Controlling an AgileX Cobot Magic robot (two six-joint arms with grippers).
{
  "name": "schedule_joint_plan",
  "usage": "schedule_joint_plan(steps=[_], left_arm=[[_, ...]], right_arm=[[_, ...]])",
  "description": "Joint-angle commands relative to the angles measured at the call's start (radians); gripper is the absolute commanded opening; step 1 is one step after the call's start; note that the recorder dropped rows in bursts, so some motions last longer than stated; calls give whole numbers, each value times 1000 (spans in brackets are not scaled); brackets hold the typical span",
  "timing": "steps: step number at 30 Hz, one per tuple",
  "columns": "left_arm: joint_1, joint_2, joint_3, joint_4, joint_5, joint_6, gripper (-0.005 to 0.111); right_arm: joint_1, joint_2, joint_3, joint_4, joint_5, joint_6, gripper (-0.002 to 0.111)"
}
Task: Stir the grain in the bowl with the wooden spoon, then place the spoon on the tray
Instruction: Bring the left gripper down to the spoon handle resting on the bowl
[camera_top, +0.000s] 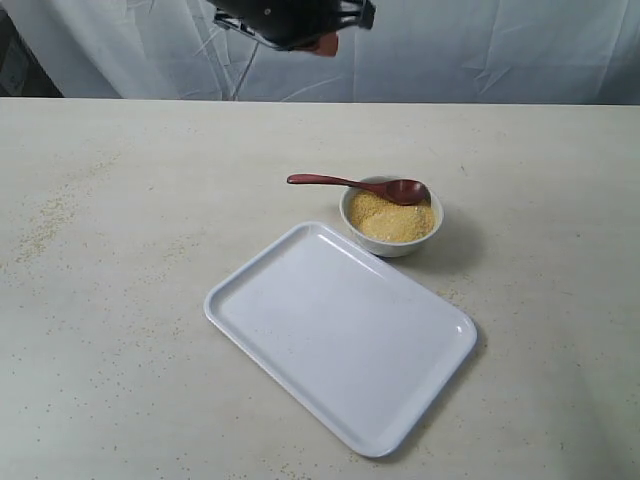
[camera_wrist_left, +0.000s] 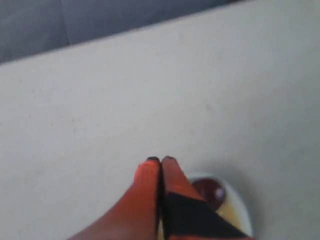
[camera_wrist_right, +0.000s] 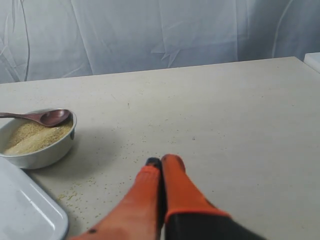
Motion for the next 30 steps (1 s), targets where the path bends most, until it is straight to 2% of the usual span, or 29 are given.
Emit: schedule_joint_plan(steps=[1,4,5,6,7,10,12,14,16,20,25,28,30], left_arm=[[-91,-190,380,-118,-561,-29,0],[-203,-256,678,-233,-1222,-74,0],[-244,-254,755,-286,-1389,-146,0],[-273,-239,812,-320,-1484,-236,0],[-288,-222,844,-326,-1508,-317,0],[-281,-131,877,-234,-1444,-683,0],[-280,-66,877,-163,-1498,-892,0],[-280,-4,877,-167,-1594,-987,0],[-280,36,877,-182,-1631,-1082,0],[-280,59,877,-225,-1538,-1147,9],[-280,71,877,-246,-1467,-1128,41],[-280,88,877,-297,-1409,-1142,54],[-280,100,877,-303,-1382,-1162,58]], right_arm=[[-6,-6,1,-1,-8,0,0],[-6,-6,1,-1,-8,0,0],[-6,-6,1,-1,-8,0,0],[-6,-6,1,-1,-8,0,0],[-6,-6,1,-1,-8,0,0],[-6,-6,1,-1,-8,0,0],[-6,-6,1,-1,-8,0,0],[-6,-6,1,-1,-8,0,0],[-6,-6,1,-1,-8,0,0],[-6,-6,1,-1,-8,0,0],[-6,-6,1,-1,-8,0,0],[-6,-6,1,-1,-8,0,0],[-6,-6,1,-1,-8,0,0]])
